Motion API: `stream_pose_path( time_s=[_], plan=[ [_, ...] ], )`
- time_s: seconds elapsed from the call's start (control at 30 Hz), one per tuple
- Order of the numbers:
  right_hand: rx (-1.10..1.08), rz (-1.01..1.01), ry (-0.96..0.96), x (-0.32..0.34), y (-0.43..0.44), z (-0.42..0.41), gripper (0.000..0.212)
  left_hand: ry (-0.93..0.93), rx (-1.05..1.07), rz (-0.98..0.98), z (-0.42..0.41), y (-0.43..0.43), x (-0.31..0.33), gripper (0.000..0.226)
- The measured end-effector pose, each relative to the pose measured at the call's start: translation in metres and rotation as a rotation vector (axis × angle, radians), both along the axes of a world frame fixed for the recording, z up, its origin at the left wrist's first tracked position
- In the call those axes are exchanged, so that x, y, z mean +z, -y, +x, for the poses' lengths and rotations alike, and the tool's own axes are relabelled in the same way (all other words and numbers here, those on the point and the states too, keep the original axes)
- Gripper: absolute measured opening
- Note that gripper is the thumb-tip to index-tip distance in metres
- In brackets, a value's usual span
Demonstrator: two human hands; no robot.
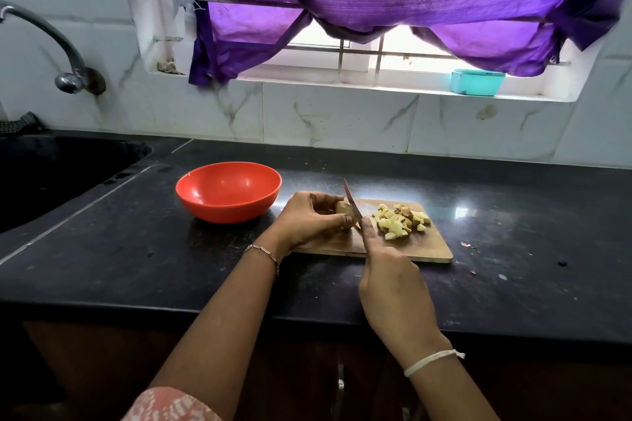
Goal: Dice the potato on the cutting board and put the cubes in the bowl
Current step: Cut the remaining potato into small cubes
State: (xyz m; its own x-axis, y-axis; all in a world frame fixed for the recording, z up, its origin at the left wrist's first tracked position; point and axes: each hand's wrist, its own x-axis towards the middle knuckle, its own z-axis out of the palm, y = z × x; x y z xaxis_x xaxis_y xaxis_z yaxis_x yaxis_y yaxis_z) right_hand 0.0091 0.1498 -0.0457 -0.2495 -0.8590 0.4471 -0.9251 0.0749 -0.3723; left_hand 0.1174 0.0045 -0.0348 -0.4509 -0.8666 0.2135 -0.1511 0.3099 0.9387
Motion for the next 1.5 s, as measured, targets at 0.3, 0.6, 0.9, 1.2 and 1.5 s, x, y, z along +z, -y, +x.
stream_pose_path(
  time_s=[0.3, 0.6, 0.9, 1.2, 1.5],
  plan=[
    [-0.067, 0.128, -0.216, 0.008, 0.018, 0.017, 0.067, -0.018, -0.009, 0.006, 0.000, 0.002, -0.002, 0.040],
    [-0.027, 0.165, -0.165, 0.007, 0.000, 0.012, 0.066, -0.035, -0.042, 0.022, 0.001, 0.004, -0.003, 0.049],
    [-0.035, 0.199, -0.155, 0.013, 0.018, 0.012, 0.062, -0.040, -0.072, 0.052, 0.004, 0.005, -0.001, 0.046],
    [-0.044, 0.173, -0.222, 0.014, 0.016, 0.014, 0.059, -0.068, -0.048, 0.073, 0.002, 0.007, -0.006, 0.043],
    [-0.037, 0.168, -0.217, 0.018, 0.006, 0.016, 0.056, -0.019, -0.022, 0.027, 0.004, 0.005, -0.003, 0.047]
  ],
)
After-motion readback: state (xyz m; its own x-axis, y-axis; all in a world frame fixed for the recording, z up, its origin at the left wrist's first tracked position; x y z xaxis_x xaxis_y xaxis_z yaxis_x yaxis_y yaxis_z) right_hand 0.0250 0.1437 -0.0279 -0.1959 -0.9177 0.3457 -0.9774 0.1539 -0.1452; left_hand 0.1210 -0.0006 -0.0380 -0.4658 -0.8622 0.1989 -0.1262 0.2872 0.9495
